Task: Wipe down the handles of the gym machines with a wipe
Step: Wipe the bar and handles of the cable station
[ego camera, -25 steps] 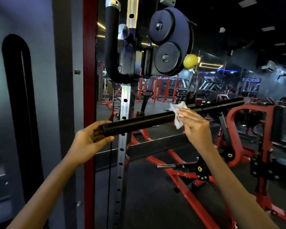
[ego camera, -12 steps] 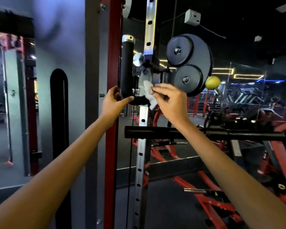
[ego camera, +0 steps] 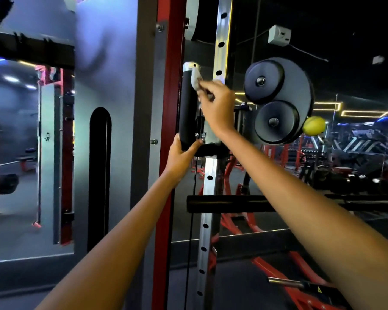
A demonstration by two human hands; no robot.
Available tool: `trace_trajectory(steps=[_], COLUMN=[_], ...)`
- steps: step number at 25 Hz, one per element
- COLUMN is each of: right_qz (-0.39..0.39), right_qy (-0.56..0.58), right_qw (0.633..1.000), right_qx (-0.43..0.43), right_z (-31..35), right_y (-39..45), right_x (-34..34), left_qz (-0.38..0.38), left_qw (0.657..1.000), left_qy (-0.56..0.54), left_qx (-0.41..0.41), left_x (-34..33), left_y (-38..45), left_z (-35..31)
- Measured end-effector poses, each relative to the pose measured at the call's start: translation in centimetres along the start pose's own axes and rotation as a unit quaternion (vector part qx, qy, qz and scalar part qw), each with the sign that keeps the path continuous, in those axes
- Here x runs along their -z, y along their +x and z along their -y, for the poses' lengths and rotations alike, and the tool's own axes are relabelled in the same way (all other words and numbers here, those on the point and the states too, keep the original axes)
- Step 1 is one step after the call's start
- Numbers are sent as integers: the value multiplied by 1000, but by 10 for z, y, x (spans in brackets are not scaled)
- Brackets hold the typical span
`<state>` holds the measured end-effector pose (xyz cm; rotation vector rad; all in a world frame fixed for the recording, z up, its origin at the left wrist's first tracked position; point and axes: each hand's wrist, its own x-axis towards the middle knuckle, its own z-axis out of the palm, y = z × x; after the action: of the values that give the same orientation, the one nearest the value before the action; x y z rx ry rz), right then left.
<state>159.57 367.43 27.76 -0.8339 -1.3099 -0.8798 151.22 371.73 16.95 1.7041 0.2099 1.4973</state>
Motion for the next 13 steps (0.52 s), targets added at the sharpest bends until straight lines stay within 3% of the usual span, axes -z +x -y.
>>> trace_trajectory(steps=[5, 9, 13], right_qz=[60, -22, 21], right_qy=[7, -31, -79], right_qw=[996, 996, 990], right_qx=[61, 86, 118], right_z=[-5, 8, 15], right_y=[-34, 24, 18], right_x=[16, 4, -10], left_qz=[14, -1, -5], left_qw=[998, 998, 999], left_qy=[-61, -56, -49], left_qx=[-18, -5, -1], left_x=[-5, -7, -6], left_y=[-2, -2, -2], left_z=[4, 3, 2])
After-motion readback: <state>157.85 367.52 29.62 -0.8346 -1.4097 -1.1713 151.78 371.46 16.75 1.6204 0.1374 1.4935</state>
